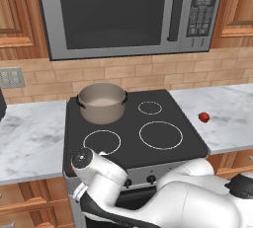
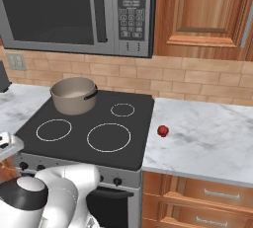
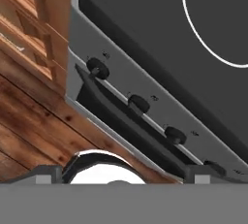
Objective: Turn on the burner for the pot on the stove. Wait thirty seconds for the pot to heat up. Then add the bell pepper to the pot.
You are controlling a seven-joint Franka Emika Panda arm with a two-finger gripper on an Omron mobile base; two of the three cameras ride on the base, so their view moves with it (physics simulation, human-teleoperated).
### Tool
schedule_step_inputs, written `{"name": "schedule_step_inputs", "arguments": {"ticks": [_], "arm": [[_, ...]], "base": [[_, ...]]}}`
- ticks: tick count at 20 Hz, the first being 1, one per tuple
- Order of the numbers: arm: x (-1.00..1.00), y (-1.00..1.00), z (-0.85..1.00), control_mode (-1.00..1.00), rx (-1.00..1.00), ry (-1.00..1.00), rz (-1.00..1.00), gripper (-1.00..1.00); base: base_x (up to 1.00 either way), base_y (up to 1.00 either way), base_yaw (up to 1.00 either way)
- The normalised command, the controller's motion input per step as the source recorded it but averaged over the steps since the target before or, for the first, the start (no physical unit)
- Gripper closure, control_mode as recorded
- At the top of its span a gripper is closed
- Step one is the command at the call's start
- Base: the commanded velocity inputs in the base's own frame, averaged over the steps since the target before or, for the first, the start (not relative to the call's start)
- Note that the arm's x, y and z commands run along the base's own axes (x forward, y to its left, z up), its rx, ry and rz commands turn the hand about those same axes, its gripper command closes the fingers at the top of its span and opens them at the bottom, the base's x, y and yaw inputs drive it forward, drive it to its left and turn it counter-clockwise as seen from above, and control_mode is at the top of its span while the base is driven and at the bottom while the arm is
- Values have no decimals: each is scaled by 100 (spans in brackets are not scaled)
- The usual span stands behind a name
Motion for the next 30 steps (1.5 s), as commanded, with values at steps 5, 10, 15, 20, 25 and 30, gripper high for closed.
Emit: {"name": "schedule_step_inputs", "arguments": {"ticks": [5,10,15,20,25,30], "arm": [[23,-19,16,-100,22,18,-35,-100],[23,-14,58,-100,13,46,-45,-100],[23,-31,62,-100,14,46,-25,-100],[11,-9,9,-100,-4,4,0,-100],[40,-17,-14,-100,-9,-2,6,-100],[47,-73,3,-100,-4,2,-16,-100]], "base": [[0,0,0],[0,0,0],[0,0,0],[0,0,0],[0,0,0],[0,0,0]]}}
